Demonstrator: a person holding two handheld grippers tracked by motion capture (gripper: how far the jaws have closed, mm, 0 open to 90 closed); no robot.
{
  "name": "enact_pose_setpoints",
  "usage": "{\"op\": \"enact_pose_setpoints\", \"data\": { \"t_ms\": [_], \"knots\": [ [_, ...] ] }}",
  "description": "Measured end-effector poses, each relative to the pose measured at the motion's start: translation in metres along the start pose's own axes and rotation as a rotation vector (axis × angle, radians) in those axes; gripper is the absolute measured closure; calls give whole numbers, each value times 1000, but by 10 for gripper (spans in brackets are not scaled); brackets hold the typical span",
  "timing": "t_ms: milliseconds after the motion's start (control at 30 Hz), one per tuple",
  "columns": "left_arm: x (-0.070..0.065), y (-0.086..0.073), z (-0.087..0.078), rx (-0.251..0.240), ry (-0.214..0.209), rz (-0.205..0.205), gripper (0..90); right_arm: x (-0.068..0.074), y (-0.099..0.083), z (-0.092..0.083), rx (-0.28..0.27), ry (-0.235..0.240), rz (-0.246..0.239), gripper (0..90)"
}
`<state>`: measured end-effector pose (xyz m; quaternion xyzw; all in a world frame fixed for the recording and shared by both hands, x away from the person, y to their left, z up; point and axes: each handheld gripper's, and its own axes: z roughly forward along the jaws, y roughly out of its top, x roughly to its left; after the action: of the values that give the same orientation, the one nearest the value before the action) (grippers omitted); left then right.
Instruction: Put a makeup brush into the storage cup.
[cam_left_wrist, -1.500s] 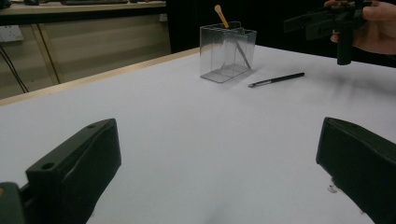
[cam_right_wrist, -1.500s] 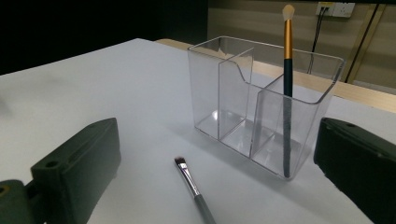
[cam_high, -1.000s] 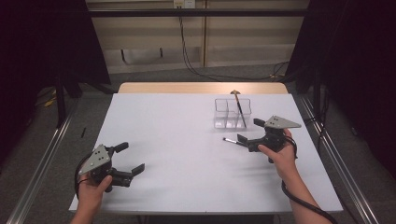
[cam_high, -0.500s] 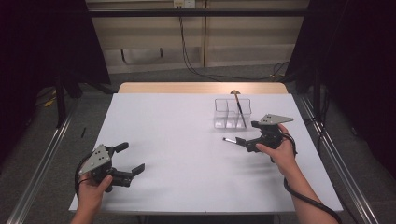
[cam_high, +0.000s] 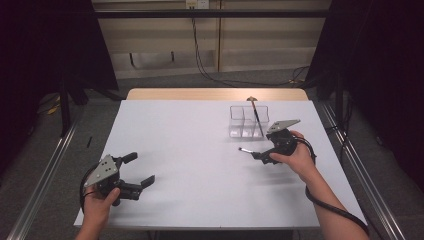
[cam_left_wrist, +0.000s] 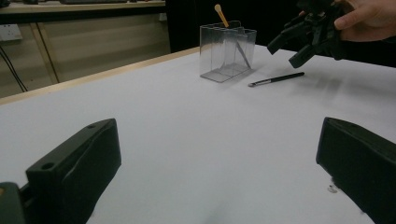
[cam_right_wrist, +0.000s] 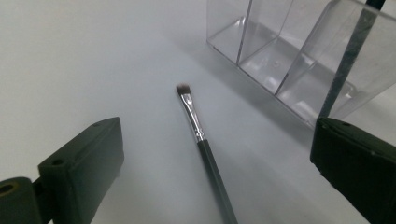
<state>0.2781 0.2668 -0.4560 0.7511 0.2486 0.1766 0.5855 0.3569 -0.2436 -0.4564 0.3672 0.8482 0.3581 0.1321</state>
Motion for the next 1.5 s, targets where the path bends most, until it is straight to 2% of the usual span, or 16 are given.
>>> {"op": "enact_pose_setpoints", "data": {
  "t_ms": [233,367,600,800,1067,1200,1367,1500],
  "knots": [
    [0,0,0,1,1,1,0,-3,6,4,110,1,-25,44],
    [0,0,0,2,1,-1,0,-4,9,5,156,-7,-34,94],
    [0,0,0,-1,5,-3,0,-6,11,8,200,11,-39,191],
    [0,0,0,2,2,3,0,-4,16,11,254,21,-71,268],
    [1,0,0,0,4,-1,0,-2,20,14,306,38,-122,416],
    [1,0,0,2,1,-3,0,-2,22,16,324,37,-139,442],
    [1,-1,0,0,2,-5,0,-3,20,21,338,43,-136,498],
    [1,-1,0,5,1,-1,0,-3,19,25,370,39,-122,525]
  ]
}}
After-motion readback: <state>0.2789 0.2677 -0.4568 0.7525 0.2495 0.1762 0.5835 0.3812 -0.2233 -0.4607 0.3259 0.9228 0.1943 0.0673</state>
